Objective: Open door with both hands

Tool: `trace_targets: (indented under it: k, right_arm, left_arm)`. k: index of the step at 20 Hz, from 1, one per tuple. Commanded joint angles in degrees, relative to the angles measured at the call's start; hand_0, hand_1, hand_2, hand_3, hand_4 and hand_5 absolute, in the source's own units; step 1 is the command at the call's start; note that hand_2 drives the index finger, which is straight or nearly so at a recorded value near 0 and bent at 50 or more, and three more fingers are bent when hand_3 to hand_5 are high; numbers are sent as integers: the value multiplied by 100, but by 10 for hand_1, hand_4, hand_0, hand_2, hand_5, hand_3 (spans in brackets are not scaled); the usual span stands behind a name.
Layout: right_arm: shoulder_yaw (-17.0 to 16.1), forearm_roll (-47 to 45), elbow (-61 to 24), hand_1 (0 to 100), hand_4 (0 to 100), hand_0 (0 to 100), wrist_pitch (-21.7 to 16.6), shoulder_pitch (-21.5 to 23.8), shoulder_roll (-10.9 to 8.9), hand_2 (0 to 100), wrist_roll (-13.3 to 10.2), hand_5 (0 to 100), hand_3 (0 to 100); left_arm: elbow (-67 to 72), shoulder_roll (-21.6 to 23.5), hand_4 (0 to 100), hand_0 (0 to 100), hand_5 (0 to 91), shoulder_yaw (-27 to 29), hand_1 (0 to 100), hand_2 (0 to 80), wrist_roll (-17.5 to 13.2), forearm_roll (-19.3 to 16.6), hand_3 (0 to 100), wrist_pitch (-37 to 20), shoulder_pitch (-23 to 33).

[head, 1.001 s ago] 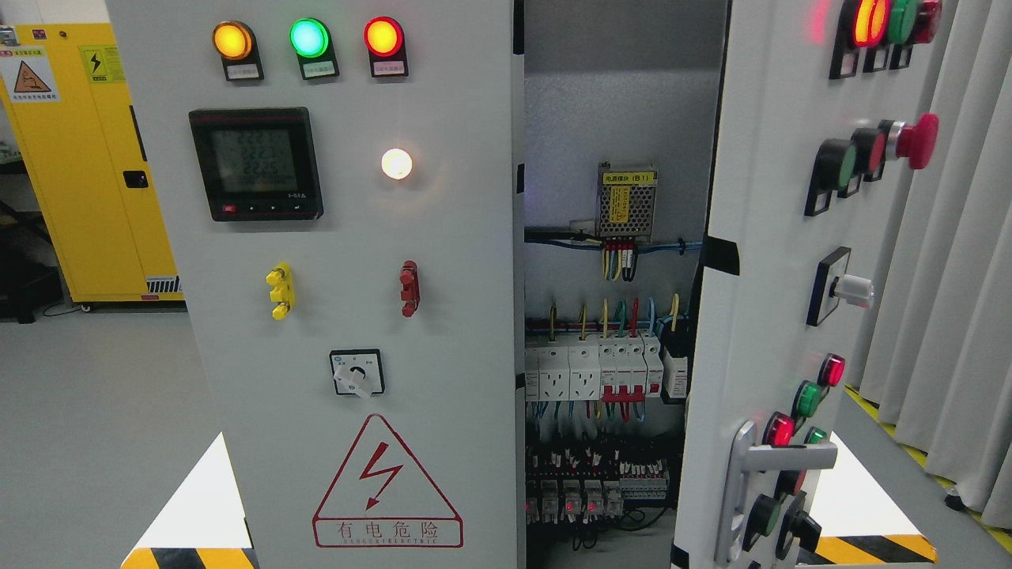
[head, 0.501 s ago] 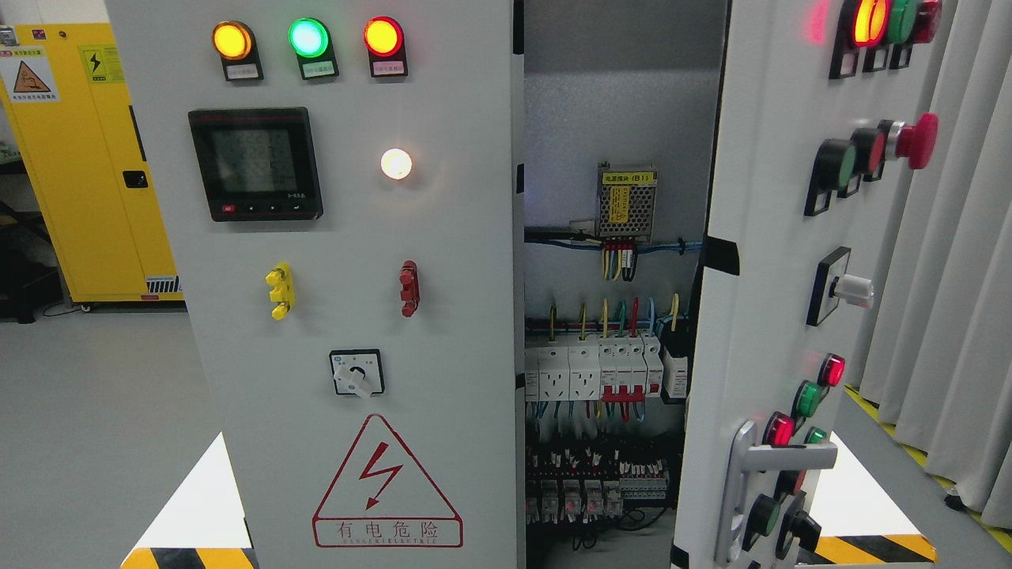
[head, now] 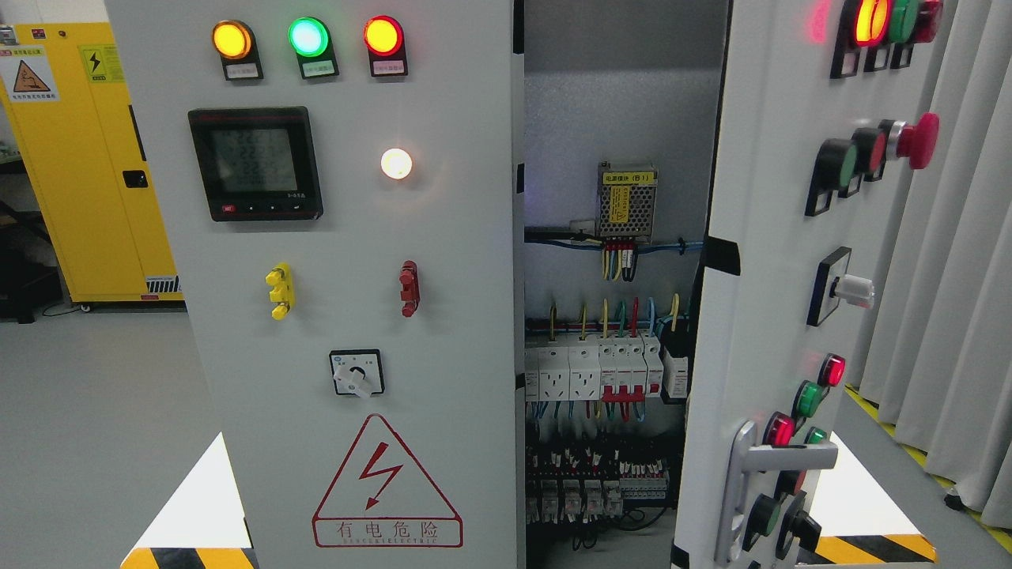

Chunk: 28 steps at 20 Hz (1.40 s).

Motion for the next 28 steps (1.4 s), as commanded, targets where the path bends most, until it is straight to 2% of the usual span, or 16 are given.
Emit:
trace_targets:
  k: [1,6,10,14,18,24,28]
  right_arm:
    - [-8,-3,-5,122,0,201,0,0,-8,0,4,0,0]
    - [-8,-3,4,122,0,201,9,0,-8,0,4,0,0]
    - [-8,-3,-5,122,0,202,0,0,-8,0,4,0,0]
    - [-8,-3,-5,122,0,202,0,0,-8,0,4,0,0]
    - [-8,-3,-5,121,0,201,0,0,-8,0,4,0,0]
    - [-8,-12,-5,122,0,202,0,9,-17,0,4,0,0]
    - [-8,-3,-5,121,0,201,0,9,-8,0,4,0,0]
  left_arm:
    - [-589,899,0,0,0,-119,0,0,13,751,0,417,-1167]
    - [-554,926,0,0,0,-892,0,0,30,1172,0,575,-2283]
    - [-388,873,0,0,0,-1375,0,0,48,1515,0,1199,-3241]
    - [69,610,0,0,0,-1798,0,0,100,1516,0,1235,-4067]
    - [553,188,0,0,0,-2395,0,0,162,1507,0,1236,-4648]
    - [1317,-628,0,0,0,-3001,0,0,329,1437,0,1253,-5448]
    - [1985,-1279,0,0,0,-3161,0,0,435,1191,0,1253,-5870]
